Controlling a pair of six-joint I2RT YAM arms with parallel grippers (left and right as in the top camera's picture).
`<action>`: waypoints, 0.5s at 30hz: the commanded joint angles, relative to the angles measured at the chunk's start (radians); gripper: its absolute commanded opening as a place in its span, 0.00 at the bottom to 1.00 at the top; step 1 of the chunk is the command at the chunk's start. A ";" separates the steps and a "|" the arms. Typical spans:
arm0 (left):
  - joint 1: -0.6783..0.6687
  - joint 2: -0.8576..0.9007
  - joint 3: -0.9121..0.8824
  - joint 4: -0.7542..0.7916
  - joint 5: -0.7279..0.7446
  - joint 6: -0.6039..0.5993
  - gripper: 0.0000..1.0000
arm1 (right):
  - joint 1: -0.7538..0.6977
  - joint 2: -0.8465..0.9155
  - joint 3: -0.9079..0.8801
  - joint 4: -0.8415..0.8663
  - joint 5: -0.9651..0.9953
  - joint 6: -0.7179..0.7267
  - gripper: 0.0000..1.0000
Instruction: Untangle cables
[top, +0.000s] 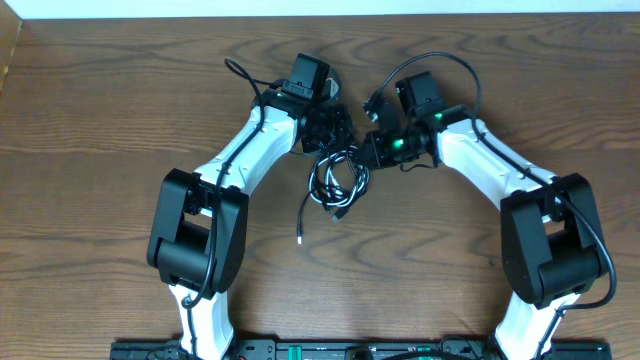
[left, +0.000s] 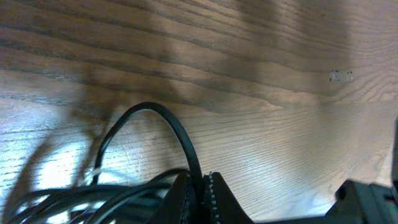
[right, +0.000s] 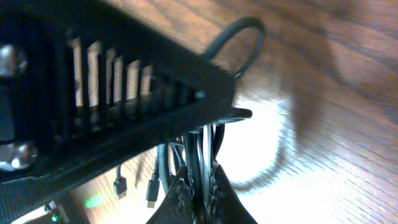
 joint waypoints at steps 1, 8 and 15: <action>-0.002 0.012 -0.003 0.005 0.004 0.050 0.08 | -0.041 -0.025 0.011 0.002 0.016 0.064 0.01; 0.002 -0.004 -0.003 0.012 -0.020 0.130 0.07 | -0.074 -0.025 0.011 -0.021 0.152 0.211 0.01; 0.003 -0.108 -0.003 0.010 0.013 0.186 0.07 | -0.079 -0.024 0.011 -0.061 0.252 0.277 0.01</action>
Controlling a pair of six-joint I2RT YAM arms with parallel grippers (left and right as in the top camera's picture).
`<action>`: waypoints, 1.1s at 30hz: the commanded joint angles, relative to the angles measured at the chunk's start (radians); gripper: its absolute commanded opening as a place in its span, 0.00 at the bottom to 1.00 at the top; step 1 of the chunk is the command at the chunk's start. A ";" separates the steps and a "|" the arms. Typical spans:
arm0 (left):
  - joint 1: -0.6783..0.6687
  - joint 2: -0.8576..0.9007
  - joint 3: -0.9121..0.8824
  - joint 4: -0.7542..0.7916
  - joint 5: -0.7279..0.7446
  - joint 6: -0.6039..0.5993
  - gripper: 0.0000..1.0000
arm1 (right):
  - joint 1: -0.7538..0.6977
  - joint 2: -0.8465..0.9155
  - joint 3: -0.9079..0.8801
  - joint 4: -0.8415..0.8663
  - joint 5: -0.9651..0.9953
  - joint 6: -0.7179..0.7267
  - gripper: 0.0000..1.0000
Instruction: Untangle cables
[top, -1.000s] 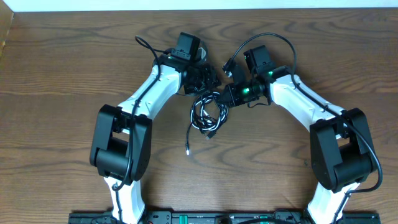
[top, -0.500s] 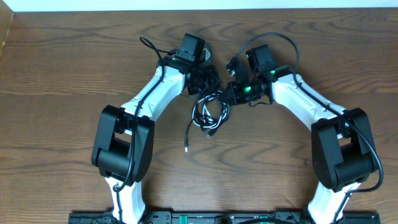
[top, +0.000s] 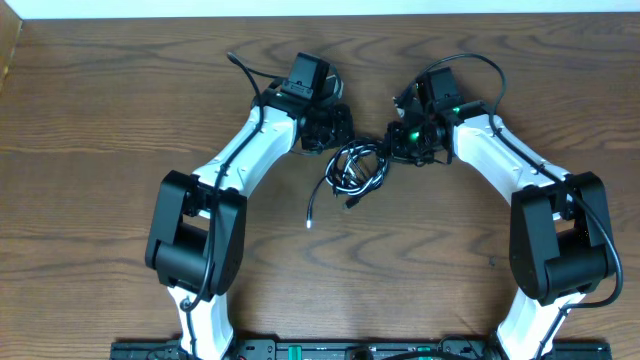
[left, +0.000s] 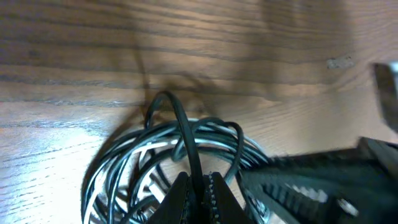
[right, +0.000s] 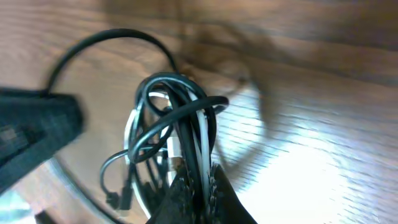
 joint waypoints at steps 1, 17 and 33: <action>0.003 -0.111 -0.003 -0.006 0.019 0.057 0.08 | -0.006 -0.024 0.011 -0.010 0.096 0.055 0.01; 0.108 -0.455 -0.002 -0.036 0.019 0.060 0.07 | -0.066 -0.022 0.009 -0.031 0.125 0.038 0.01; 0.204 -0.684 -0.002 0.095 0.034 -0.013 0.07 | -0.165 -0.027 0.039 0.009 -0.637 -0.699 0.01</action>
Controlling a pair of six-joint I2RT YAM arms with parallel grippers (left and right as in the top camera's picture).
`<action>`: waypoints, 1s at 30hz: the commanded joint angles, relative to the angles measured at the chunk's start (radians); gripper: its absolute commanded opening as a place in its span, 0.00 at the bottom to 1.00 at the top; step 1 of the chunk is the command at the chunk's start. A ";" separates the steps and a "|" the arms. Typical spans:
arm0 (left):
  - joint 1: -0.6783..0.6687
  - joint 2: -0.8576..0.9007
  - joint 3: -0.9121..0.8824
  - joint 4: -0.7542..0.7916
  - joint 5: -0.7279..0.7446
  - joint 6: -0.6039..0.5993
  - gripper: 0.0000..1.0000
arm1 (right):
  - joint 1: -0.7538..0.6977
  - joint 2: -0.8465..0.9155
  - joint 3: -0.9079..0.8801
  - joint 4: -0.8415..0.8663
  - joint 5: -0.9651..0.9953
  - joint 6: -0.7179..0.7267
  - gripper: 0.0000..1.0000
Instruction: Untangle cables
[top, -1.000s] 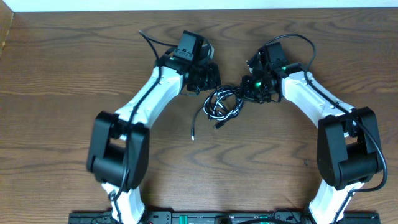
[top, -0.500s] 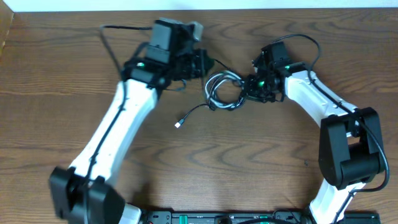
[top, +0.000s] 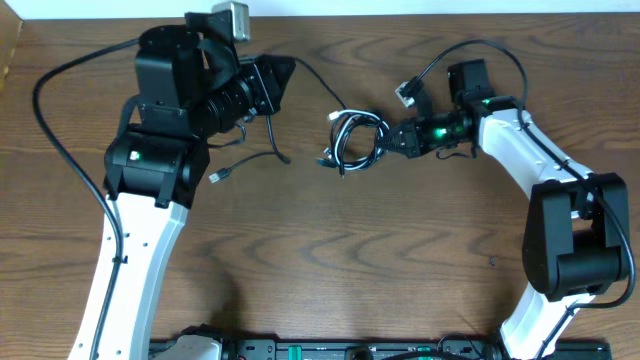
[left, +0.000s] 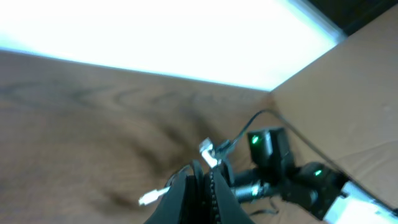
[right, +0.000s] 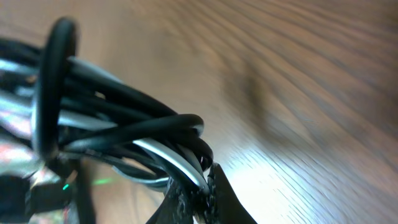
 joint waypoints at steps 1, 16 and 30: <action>0.006 -0.031 0.012 0.066 0.028 -0.036 0.07 | -0.050 -0.021 0.031 0.001 -0.260 -0.168 0.01; 0.006 0.148 0.011 -0.267 -0.111 -0.021 0.07 | -0.182 -0.023 0.032 0.037 -0.646 -0.091 0.01; -0.028 0.443 0.011 -0.316 0.051 0.032 0.63 | -0.171 -0.023 0.032 0.032 -0.463 0.024 0.01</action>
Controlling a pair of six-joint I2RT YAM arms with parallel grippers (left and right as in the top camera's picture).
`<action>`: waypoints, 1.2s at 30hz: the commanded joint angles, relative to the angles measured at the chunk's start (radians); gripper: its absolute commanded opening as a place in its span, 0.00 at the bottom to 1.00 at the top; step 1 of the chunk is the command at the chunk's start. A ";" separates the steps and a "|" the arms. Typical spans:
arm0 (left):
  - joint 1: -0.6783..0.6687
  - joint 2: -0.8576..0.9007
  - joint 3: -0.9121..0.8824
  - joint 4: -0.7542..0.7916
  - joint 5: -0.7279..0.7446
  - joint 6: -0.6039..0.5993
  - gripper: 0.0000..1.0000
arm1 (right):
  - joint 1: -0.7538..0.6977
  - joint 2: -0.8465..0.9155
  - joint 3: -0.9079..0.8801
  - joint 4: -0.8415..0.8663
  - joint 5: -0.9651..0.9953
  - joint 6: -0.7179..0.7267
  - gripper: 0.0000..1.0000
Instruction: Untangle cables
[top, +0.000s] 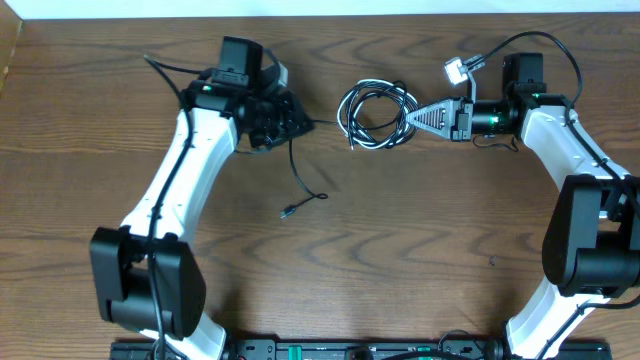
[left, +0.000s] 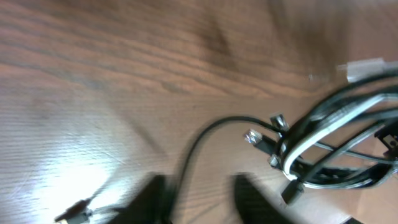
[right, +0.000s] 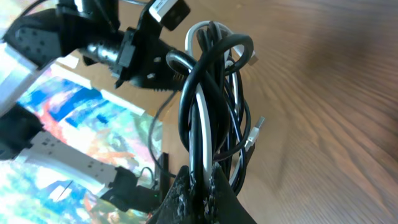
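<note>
A coiled bundle of black and white cables (top: 375, 115) hangs at the table's far middle, with my right gripper (top: 408, 118) shut on its right side. The right wrist view shows the strands (right: 205, 93) pinched between the fingers of that gripper (right: 202, 180). One thin black cable (top: 297, 170) runs from the bundle leftward past my left gripper (top: 297, 122) and down to its plug (top: 287, 212) on the table. In the left wrist view the left gripper (left: 202, 199) is open, the black cable (left: 186, 158) lying beside its left finger and the bundle (left: 336, 143) to the right.
The brown wooden table (top: 400, 270) ends at a white wall along the far edge. A loop of the right arm's own wiring with a white tag (top: 458, 68) sticks up behind the right gripper.
My left gripper was raised high and shut on the thin black cable; it is now low beside the bundle and open, the cable lying loose. The right gripper has carried the bundle right and farther back.
Both grippers were shut on the tangle close together at mid-table. Then they stood slightly apart. Then the left was high on the left with one black cable drawn out of the bundle. Now that cable trails on the table, released, while the right holds the bundle.
</note>
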 joint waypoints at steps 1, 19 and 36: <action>-0.008 0.015 0.007 -0.002 0.038 0.026 0.72 | 0.014 -0.023 0.021 -0.008 0.085 0.075 0.01; -0.045 0.007 0.007 0.023 0.009 0.059 0.64 | 0.103 -0.023 0.021 -0.101 0.569 0.299 0.01; -0.199 0.080 0.007 0.256 0.157 0.231 0.63 | 0.063 -0.023 0.021 -0.040 0.235 0.294 0.01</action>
